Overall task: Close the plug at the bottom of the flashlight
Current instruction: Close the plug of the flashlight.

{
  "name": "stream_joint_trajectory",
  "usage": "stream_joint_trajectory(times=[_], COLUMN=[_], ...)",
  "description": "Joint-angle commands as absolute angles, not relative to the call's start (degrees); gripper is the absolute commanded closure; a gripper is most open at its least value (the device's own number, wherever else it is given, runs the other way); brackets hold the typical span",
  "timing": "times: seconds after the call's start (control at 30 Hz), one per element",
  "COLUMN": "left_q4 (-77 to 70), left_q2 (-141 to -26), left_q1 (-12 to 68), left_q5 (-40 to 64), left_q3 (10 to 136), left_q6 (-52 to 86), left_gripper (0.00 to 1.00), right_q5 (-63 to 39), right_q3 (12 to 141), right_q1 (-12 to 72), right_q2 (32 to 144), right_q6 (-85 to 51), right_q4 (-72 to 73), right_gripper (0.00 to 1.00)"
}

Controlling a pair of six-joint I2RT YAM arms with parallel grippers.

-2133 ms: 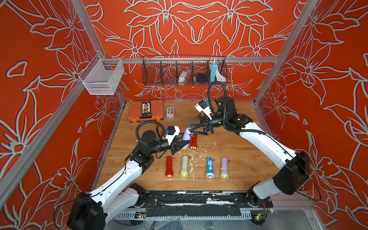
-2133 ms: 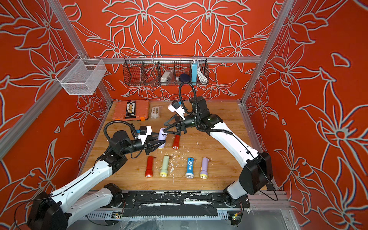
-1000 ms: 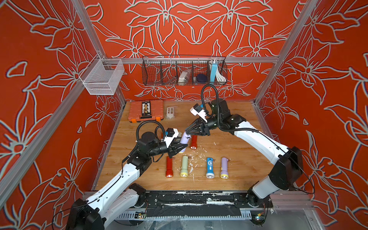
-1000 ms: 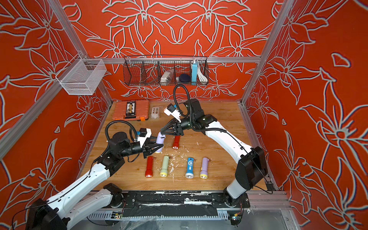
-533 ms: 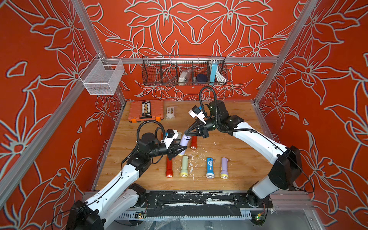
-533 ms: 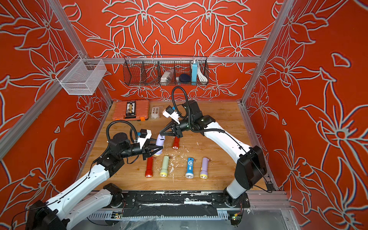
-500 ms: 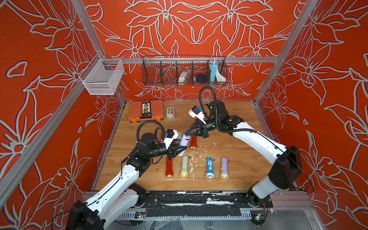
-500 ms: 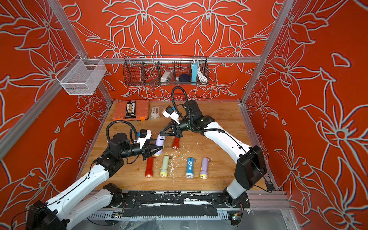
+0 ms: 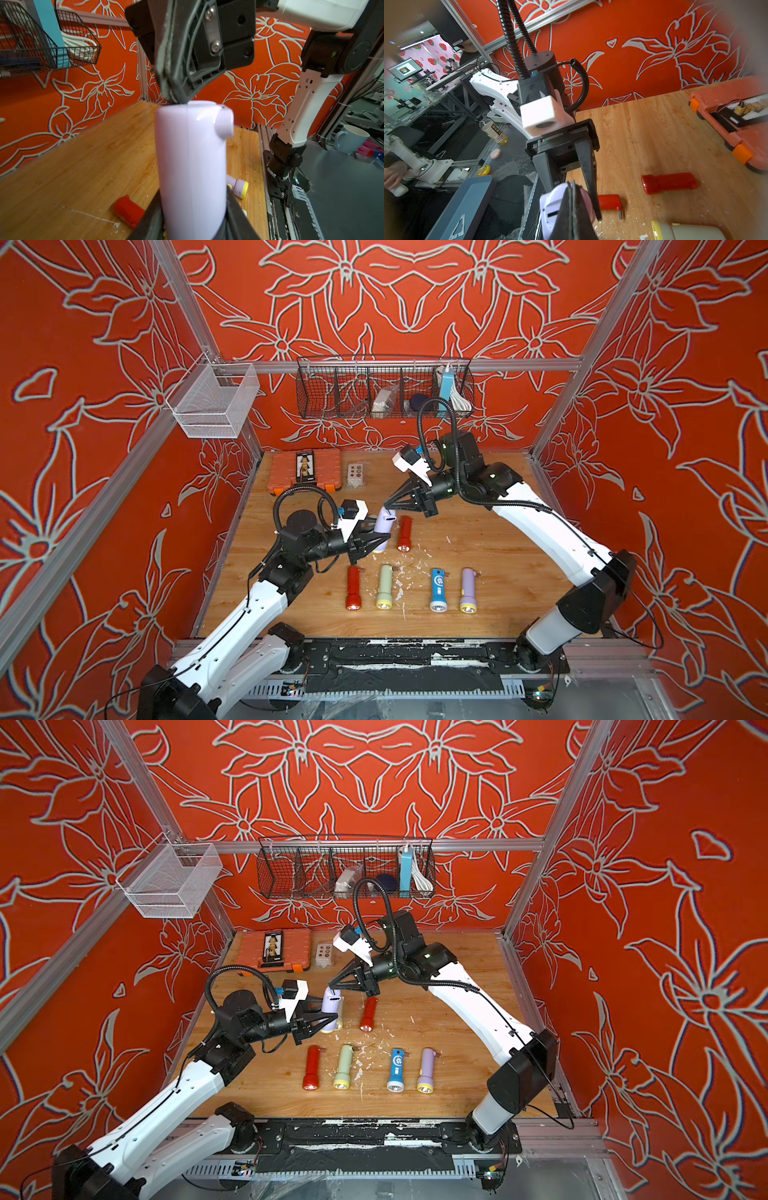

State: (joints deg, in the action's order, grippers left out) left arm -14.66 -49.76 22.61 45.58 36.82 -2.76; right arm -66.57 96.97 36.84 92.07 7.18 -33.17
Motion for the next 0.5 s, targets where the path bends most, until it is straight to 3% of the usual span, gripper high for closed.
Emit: stream_joint_trajectory(times=[0.0, 0.13, 0.27, 0.47], left_q4=[-18.0, -16.5, -15.4, -13.6], left_q2=[-47.2, -47.5, -49.1, -52.2], left_q1=[23.3, 23.3, 23.4, 24.5], left_q5=[48.4, 45.9, 44.7, 41.8], left_q3=[39.0, 38.9, 38.9, 40.5], left_q6=[-5.1, -4.6, -3.6, -1.3], left_gripper=[1.00, 1.00, 1.00, 1.00], right_q5=[-59.2, -52.5, -42.4, -30.1], right_q3=[98.1, 95.8, 90.6, 83.4], right_q1=[34.8, 34.3, 34.2, 34.1], right_q2=[92.3, 88.4, 82.6, 75.0], right_q6=[11.4, 8.7, 5.6, 2.9], right_q4=[-37.4, -33.7, -28.3, -24.5], right_gripper=[1.00, 0.93, 0.80, 0.70])
